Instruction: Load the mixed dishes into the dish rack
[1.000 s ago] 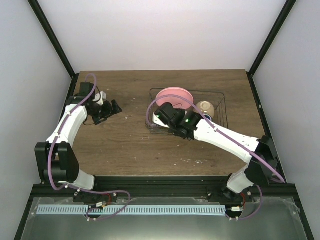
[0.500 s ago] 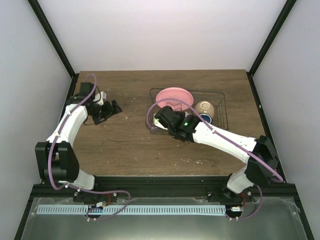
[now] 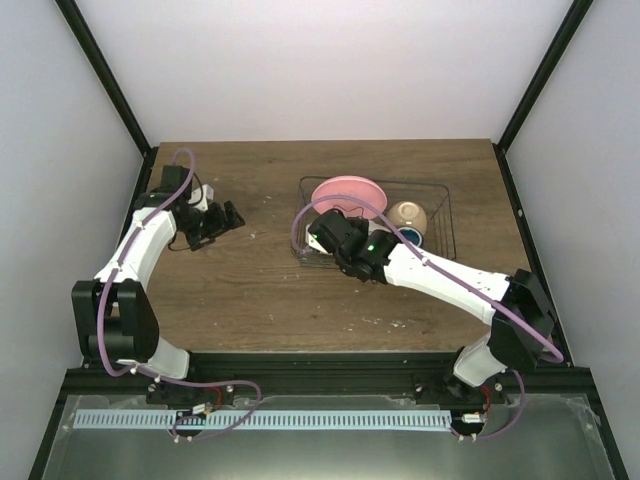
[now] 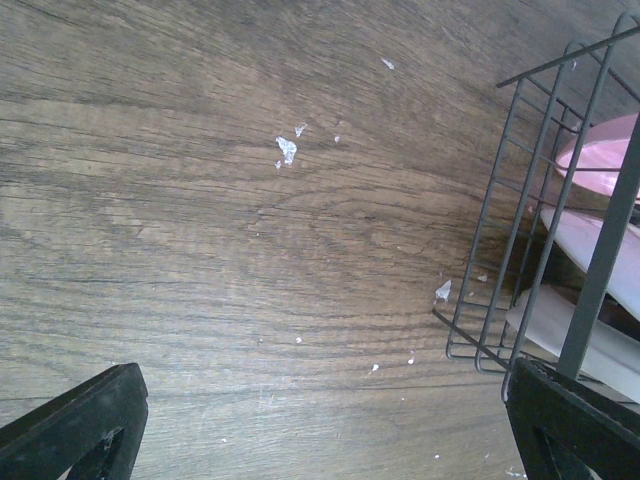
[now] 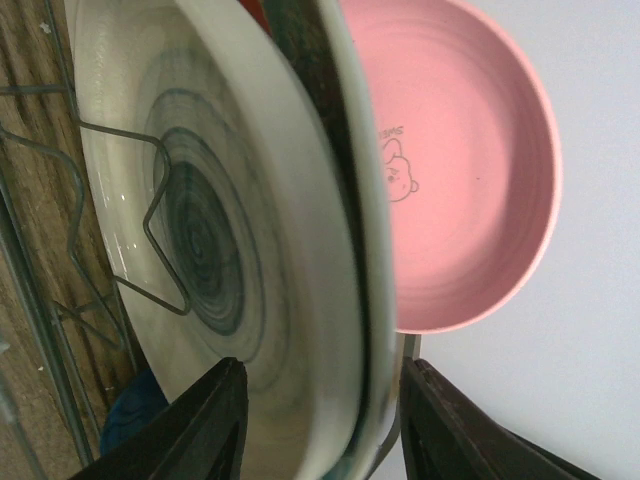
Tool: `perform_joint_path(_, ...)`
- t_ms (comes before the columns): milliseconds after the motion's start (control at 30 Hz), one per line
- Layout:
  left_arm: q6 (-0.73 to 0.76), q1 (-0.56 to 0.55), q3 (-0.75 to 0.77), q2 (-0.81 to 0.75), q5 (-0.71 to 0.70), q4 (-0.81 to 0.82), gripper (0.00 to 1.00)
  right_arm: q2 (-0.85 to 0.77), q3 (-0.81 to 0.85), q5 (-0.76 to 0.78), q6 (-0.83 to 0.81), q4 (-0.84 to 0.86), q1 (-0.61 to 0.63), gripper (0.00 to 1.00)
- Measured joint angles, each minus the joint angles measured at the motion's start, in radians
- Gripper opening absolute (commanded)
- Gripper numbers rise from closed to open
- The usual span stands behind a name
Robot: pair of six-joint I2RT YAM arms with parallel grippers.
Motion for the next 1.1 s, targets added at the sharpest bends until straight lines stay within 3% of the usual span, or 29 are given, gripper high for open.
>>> perform_joint_path(233, 0.001, 0.0, 0.0, 0.0, 0.001, 0.002, 1.0, 0.0, 0.008, 0.002, 0.006, -0.011, 0.0, 0.47)
perform_joint_path(400, 0.001, 0.0, 0.002, 0.003, 0.004, 0.002, 1.0, 0.003, 0.112, -0.069, 0.088, -0.114, 0.0, 0.57)
perform_joint_path(533, 0.002, 0.0, 0.037, 0.015, 0.003, 0.002, 1.0, 0.003, 0.245, -0.163, 0.179, -0.168, 0.0, 0.7)
perform_joint_path(667, 0.001, 0.0, 0.091, 0.019, 0.003, 0.005, 1.0, 0.003, 0.343, -0.236, 0.27, -0.167, -0.005, 0.97)
perform_joint_path(733, -0.001, 0.0, 0.122, 0.024, 0.004, 0.014, 1.0, 0.009, 0.394, -0.275, 0.321, -0.153, -0.02, 1.0)
perform_joint_path(867, -0.008, 0.0, 0.164, 0.047, 0.01, 0.03, 1.0, 0.079, 0.542, -0.355, 0.433, -0.133, -0.121, 1.0)
perform_joint_path(1100, -0.012, 0.0, 0.251, 0.12, 0.016, 0.056, 1.0, 0.271, 0.702, -0.498, 0.613, -0.122, -0.442, 1.0)
